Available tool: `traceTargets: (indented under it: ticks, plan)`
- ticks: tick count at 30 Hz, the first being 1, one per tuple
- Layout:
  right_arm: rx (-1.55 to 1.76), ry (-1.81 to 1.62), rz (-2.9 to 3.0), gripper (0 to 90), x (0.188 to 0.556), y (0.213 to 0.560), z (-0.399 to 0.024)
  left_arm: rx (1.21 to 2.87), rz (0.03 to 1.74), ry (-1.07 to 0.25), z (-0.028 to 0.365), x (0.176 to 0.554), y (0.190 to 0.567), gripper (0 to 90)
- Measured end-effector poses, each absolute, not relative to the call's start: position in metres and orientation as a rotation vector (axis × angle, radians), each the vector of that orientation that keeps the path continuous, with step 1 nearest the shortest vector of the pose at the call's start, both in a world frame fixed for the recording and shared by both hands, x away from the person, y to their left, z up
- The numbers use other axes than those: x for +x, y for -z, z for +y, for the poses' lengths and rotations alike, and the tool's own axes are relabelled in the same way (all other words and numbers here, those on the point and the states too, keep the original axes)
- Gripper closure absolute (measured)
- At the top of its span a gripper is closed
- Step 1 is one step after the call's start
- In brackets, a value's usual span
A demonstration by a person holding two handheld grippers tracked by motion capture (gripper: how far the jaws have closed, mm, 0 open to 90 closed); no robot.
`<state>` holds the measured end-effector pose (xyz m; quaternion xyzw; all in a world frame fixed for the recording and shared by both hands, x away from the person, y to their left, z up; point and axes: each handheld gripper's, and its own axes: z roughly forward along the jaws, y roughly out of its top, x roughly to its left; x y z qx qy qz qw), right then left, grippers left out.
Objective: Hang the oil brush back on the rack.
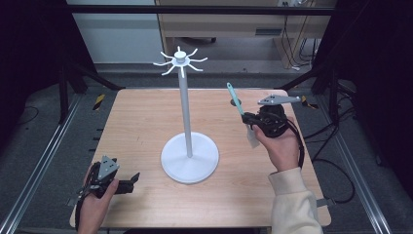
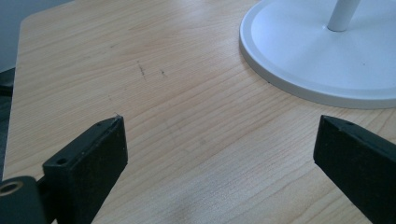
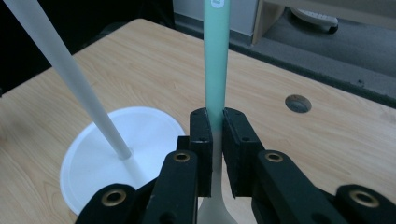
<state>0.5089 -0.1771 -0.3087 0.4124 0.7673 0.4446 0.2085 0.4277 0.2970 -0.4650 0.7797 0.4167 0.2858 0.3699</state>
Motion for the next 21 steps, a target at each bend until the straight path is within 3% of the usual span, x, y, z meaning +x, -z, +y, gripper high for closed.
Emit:
traceTargets:
  ticks: [21]
  plan:
    - [1.106,-1.336,2.035,82.7,0.492,0.295,-0.178,1.975,1.070,-0.766,0.298,0.428,0.463,2.4]
